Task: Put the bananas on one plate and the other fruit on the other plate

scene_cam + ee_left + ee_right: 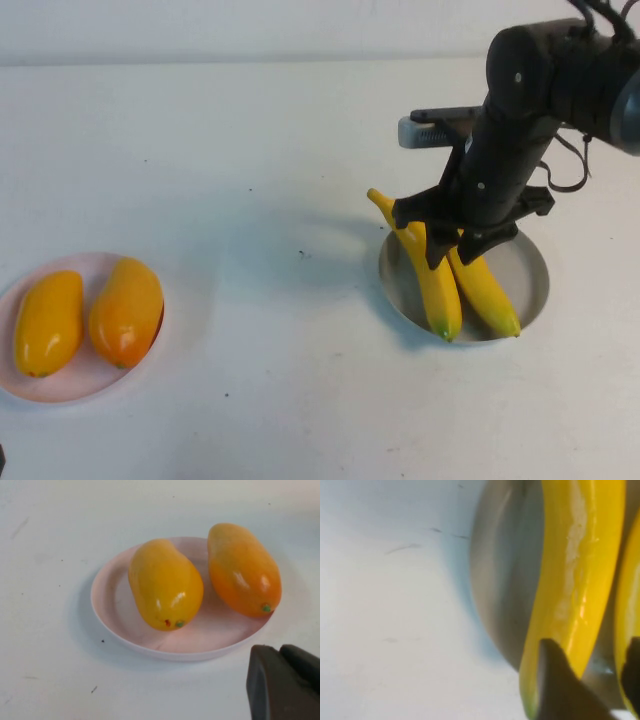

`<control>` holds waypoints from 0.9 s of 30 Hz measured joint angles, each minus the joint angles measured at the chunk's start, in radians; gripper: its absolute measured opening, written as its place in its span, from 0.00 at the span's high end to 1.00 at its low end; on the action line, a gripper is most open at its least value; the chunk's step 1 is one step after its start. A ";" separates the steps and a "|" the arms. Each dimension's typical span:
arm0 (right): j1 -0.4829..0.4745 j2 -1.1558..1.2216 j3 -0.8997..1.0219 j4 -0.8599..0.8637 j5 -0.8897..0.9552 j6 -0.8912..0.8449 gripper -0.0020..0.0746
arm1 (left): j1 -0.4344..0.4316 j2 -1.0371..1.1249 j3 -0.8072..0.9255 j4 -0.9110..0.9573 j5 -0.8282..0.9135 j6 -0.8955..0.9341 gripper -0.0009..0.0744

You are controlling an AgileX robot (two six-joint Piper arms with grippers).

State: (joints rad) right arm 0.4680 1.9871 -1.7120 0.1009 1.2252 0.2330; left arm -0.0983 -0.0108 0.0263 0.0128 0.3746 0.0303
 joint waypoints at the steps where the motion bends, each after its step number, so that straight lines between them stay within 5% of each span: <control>1: 0.000 -0.019 0.000 0.003 0.000 -0.008 0.65 | 0.000 0.000 0.000 0.000 0.000 0.000 0.98; 10: 0.002 -0.305 0.159 0.038 0.000 -0.074 0.96 | 0.000 0.000 0.000 0.000 0.000 0.000 0.98; 18: 0.054 -0.660 0.412 0.070 0.015 -0.097 0.99 | 0.000 0.000 0.000 0.000 0.000 0.000 0.98; 27: 0.055 -0.865 0.456 0.038 0.022 -0.103 0.99 | 0.000 0.000 0.000 0.000 0.000 0.000 0.98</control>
State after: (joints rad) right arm 0.5231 1.1222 -1.2560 0.1389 1.2474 0.1299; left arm -0.0983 -0.0108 0.0263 0.0128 0.3746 0.0303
